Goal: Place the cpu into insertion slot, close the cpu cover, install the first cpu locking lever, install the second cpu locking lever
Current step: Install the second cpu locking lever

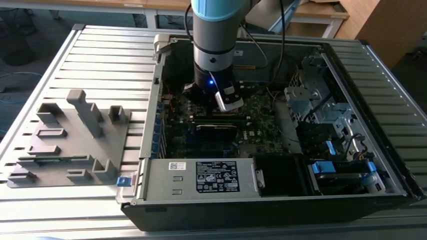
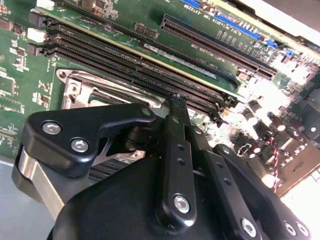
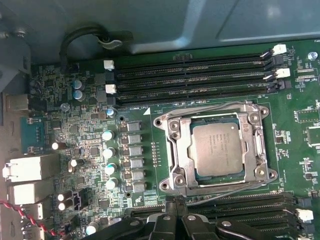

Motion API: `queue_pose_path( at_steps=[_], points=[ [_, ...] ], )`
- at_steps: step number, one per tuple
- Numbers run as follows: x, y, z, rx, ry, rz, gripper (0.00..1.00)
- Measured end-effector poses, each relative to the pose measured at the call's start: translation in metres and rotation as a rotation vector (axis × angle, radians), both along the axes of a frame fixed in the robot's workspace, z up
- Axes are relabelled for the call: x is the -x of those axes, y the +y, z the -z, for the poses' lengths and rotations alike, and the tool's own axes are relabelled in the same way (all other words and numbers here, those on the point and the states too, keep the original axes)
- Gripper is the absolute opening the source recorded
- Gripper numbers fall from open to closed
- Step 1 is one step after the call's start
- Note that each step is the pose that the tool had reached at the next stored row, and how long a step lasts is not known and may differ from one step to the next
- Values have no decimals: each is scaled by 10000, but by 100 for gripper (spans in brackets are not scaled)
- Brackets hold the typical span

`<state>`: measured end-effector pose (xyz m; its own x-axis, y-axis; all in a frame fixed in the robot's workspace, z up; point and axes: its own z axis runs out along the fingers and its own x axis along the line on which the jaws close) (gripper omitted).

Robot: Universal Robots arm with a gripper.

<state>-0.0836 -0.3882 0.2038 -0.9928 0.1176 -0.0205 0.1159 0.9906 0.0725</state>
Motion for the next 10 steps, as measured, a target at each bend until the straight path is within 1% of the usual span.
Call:
queue_pose_path(
  at_steps=[2, 5, 10],
  points=[
    [3, 1, 10, -51, -2, 0, 11],
    [9, 1, 28, -183, -1, 3, 11],
    [18, 0, 49, -478, 3, 1, 11]
  ],
)
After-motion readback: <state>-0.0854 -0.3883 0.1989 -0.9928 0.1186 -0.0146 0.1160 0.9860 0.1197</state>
